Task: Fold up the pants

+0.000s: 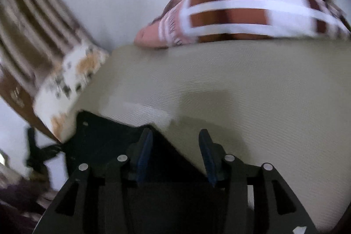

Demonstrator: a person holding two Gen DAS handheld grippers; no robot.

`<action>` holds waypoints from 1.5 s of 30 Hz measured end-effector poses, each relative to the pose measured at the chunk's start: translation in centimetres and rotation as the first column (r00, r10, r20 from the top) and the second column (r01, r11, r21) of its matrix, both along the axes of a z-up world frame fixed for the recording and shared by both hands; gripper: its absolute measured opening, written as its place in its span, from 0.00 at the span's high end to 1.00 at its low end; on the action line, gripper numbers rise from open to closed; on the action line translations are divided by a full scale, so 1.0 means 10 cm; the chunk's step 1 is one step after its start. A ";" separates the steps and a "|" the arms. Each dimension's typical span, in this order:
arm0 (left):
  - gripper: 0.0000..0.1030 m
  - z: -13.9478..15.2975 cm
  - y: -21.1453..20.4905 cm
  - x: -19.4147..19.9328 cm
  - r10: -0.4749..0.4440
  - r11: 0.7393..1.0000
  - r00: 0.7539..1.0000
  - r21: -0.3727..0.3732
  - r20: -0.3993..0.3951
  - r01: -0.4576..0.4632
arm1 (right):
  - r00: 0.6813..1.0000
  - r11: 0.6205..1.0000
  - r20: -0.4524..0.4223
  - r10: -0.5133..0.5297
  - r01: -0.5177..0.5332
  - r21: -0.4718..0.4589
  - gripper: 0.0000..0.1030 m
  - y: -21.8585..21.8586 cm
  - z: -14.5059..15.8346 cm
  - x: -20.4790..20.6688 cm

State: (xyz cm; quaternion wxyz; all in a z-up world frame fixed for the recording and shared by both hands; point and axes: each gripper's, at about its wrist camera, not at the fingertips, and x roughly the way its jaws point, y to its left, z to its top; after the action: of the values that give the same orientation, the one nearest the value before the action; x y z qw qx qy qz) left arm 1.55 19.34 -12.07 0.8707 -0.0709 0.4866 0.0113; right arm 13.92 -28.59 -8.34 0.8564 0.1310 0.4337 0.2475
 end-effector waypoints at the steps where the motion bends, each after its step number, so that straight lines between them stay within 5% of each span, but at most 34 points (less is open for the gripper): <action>1: 0.66 0.00 0.02 0.00 0.008 1.000 1.000 -0.007 0.004 -0.008 | 1.000 0.999 0.007 -0.028 0.027 0.021 0.55 -0.15 0.06 -0.16; 5: 0.45 0.07 0.10 0.00 0.052 0.998 0.999 -0.029 0.001 -0.052 | 0.978 0.978 0.021 -0.206 0.205 0.048 0.45 -0.94 0.22 -1.10; 7: 0.45 0.18 0.13 -0.04 0.087 0.996 0.996 -0.017 0.037 -0.086 | 0.946 0.943 0.010 -0.324 0.322 0.084 0.44 -1.37 0.23 -1.58; 13: 0.32 0.54 0.00 -0.13 0.105 0.993 0.981 0.030 0.160 -0.112 | 0.754 0.739 -0.073 -0.653 0.655 0.160 0.43 -2.54 -0.03 -3.07; 18: 0.29 0.69 -0.45 -0.15 -0.014 0.999 0.985 0.051 0.173 0.005 | 0.636 0.604 -0.136 -0.760 0.767 0.215 0.43 -2.91 -0.41 -3.73; 22: 0.27 0.77 -0.91 -0.21 -0.117 0.990 0.977 0.093 0.176 0.102 | 0.569 0.477 -0.198 -0.798 0.798 0.369 0.43 -3.13 -0.72 -4.02; 26: 0.20 0.85 -1.35 -0.33 -0.214 0.969 0.959 0.164 0.185 0.185 | 0.565 0.405 -0.246 -0.788 0.775 0.485 0.43 -3.27 -0.92 -4.06; 32: 0.15 0.87 -1.78 -0.45 -0.308 0.932 0.935 0.256 0.177 0.259 | 0.611 0.374 -0.257 -0.749 0.709 0.598 0.43 -3.26 -1.00 -3.83; 40: 0.14 0.79 -2.01 -0.48 -0.352 0.915 0.926 0.260 0.139 0.309 | 0.655 0.428 -0.170 -0.736 0.645 0.633 0.44 -3.18 -0.74 -3.66; 45: 0.14 0.74 -2.00 -0.47 -0.350 0.917 0.929 0.243 0.116 0.315 | 0.636 0.470 -0.173 -0.752 0.701 0.536 0.42 -3.16 -0.75 -3.63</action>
State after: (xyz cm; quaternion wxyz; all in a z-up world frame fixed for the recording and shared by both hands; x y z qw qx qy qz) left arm -3.12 -0.64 -4.70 0.8979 0.1092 0.4170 -0.0892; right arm -22.37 -60.16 -15.82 0.8190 0.5349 0.2066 -0.0194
